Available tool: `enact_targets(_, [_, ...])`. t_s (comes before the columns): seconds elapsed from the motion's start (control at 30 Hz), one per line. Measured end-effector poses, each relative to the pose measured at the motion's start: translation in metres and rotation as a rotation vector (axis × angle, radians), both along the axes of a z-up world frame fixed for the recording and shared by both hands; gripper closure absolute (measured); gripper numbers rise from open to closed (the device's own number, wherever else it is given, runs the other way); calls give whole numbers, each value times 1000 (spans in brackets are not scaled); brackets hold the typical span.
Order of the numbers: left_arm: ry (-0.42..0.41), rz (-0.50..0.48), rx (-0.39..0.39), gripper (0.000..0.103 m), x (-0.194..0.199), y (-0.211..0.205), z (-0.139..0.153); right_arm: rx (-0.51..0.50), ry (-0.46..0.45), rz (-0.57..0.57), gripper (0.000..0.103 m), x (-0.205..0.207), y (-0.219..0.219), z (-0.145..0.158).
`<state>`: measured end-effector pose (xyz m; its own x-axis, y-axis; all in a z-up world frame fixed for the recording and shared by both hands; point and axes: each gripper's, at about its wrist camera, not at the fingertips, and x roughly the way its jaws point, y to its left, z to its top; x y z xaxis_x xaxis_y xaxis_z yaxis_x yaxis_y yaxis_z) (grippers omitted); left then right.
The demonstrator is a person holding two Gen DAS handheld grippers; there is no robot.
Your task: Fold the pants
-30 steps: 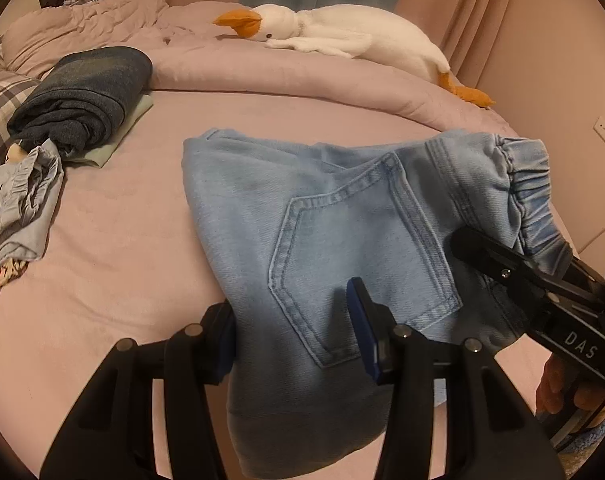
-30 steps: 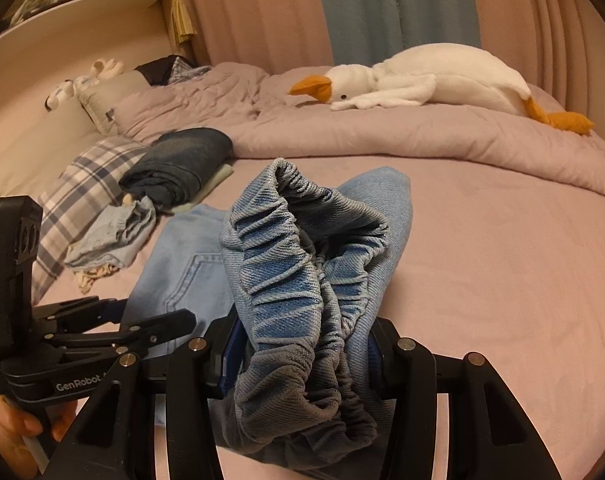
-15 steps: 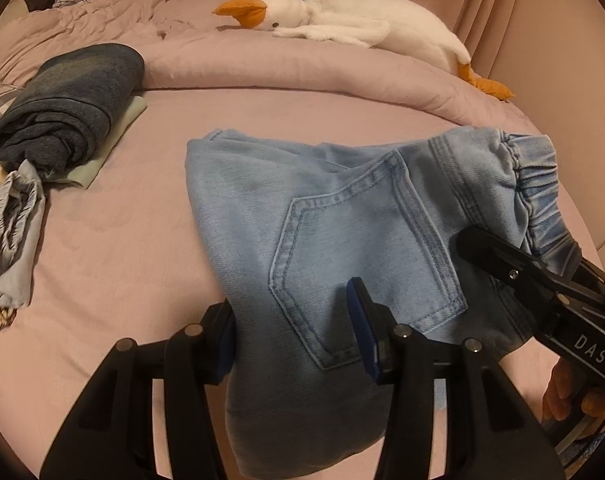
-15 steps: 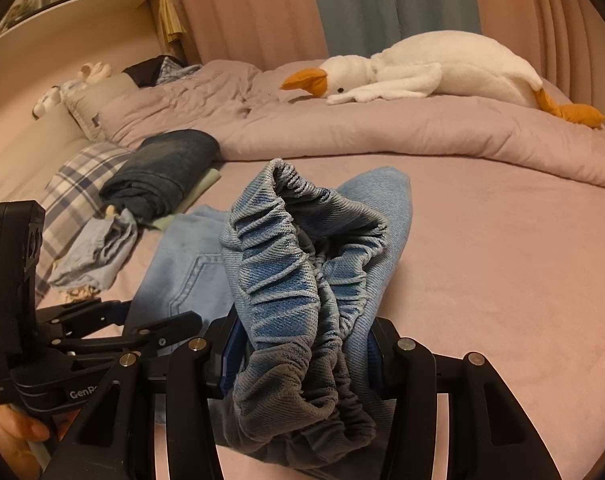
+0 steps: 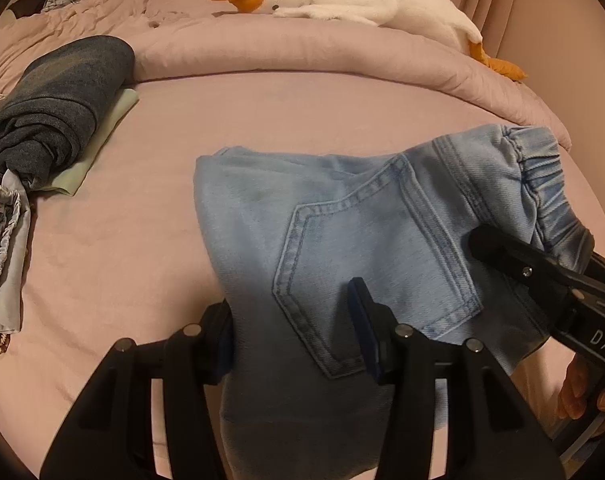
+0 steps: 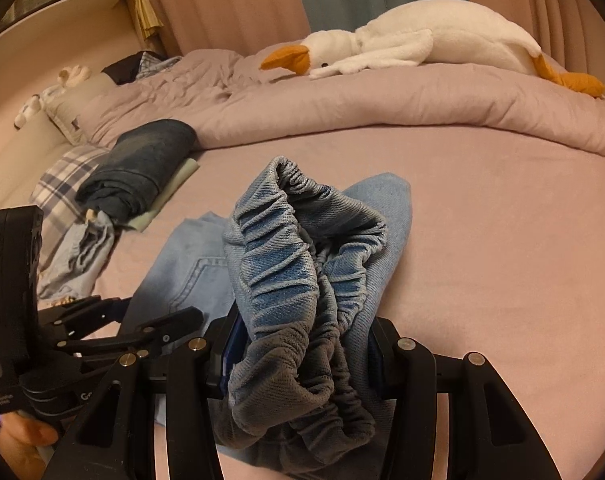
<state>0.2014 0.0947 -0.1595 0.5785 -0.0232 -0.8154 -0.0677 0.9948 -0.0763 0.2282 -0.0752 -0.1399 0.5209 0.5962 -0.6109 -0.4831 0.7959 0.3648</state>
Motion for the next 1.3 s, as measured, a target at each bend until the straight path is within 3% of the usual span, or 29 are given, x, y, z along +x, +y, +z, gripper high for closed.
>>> enact_targets(0.2, [18, 2, 16, 49, 2, 3, -7, 2, 36, 9, 49, 9, -4, -8])
enact_targets(0.3, [26, 8, 14, 39, 2, 6, -10, 22, 84, 10, 47, 18, -9, -18])
enact_targets(0.37, [30, 22, 22, 25, 2, 8, -13, 46, 141, 3, 41, 25, -15, -29])
enact_targets(0.43, [34, 31, 17, 22, 1, 12, -15, 48, 176, -2, 37, 28, -19, -37])
enact_targets(0.73, [3, 14, 37, 22, -39, 10, -14, 28, 170, -5, 35, 12, -29, -31])
enact_targets(0.87, [8, 39, 29, 22, -45, 11, -19, -80, 148, -12, 31, -3, -28, -40])
enact_targets(1.03, [-12, 53, 71, 22, -59, -1, 9, -150, 137, -36, 29, -7, -22, -38])
enact_targets(1.13, [-24, 24, 98, 9, -76, -12, 29, -171, 101, -44, 28, -23, -28, -19])
enact_targets(1.3, [-63, 35, 92, 1, -113, -26, 68, -159, 78, -21, 24, -55, -43, 8])
